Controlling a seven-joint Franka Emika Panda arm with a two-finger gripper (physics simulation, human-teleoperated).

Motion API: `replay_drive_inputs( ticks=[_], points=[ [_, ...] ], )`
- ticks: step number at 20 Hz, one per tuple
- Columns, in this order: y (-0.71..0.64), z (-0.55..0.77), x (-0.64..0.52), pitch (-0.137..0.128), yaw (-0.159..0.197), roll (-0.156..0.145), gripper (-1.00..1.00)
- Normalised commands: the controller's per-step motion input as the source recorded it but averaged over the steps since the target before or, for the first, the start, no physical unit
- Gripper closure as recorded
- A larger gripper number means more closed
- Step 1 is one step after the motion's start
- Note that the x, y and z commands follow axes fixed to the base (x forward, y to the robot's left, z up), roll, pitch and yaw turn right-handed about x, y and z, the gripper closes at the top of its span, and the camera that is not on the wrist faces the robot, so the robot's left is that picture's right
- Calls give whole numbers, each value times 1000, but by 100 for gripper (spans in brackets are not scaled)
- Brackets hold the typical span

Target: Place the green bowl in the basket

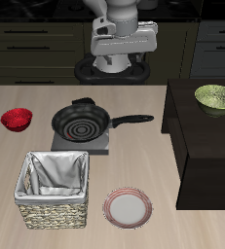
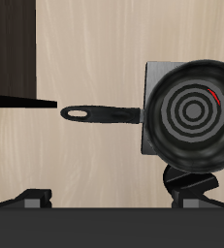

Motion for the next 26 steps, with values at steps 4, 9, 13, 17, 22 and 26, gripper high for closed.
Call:
replay_drive_inputs(
  ticks=[4, 9, 13, 17, 22, 26],
  points=[
    [209, 129, 197, -19, 4, 12, -100],
    [251, 161, 186, -20, 2, 18, -100],
    [338, 119, 227, 1, -2, 38, -100],
    [204, 3, 99, 1, 15, 24, -100],
    [362, 85, 174, 2, -8, 26, -100],
    [253, 117, 154, -4, -12, 26, -100]
  ],
)
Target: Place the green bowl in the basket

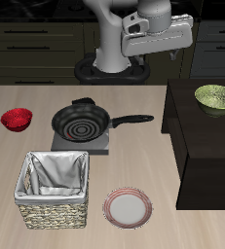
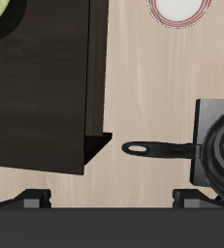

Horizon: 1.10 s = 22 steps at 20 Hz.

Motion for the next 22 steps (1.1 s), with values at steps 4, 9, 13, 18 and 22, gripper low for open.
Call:
replay_drive_inputs(
  ticks=[4, 9, 13, 18, 22],
  points=[
    [215, 137, 238, -8, -21, -2, -100],
    [245, 119, 289, -9, 6, -10, -100],
    [142, 96, 277, -13, 3, -12, -100],
    [155, 67, 283, 9, -12, -13, -100],
    [168, 110, 242, -16, -17, -8, -100]
  ],
)
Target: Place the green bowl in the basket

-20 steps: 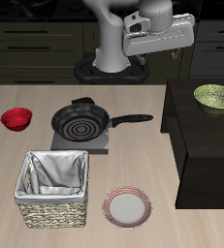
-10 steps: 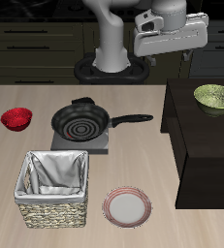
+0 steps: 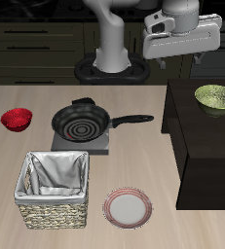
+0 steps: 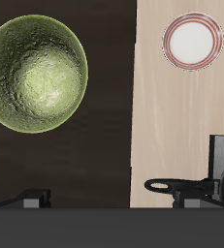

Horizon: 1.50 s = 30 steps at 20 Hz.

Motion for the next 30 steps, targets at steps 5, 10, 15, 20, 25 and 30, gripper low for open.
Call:
replay_drive_inputs(
  ticks=[5, 10, 15, 20, 25, 30],
  points=[
    [157, 66, 218, -7, -16, 21, -100],
    [71, 63, 196, -7, -21, -17, -100],
    [49, 105, 177, -25, -8, -4, -100],
    [-58, 67, 212, -39, 2, -39, -100],
    [-119, -40, 307, 9, -6, -53, -100],
    [46, -273, 162, 18, 14, 2, -100]
  ],
)
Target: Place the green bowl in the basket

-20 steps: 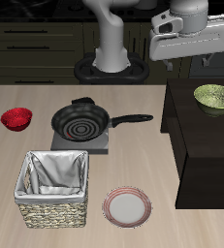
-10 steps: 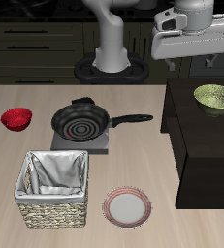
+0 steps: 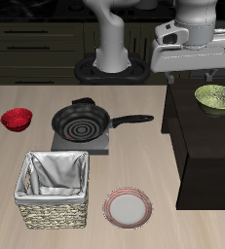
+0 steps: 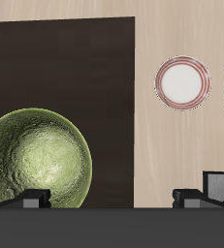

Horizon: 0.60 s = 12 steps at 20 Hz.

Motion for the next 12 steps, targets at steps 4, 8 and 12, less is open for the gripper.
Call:
replay_drive_inputs(
  ticks=[4, 8, 12],
  points=[
    [53, -279, -16, 41, -2, 11, -100],
    [172, -290, -94, 0, 46, 49, -100],
    [73, -314, 2, 43, 28, 22, -100]
  ],
)
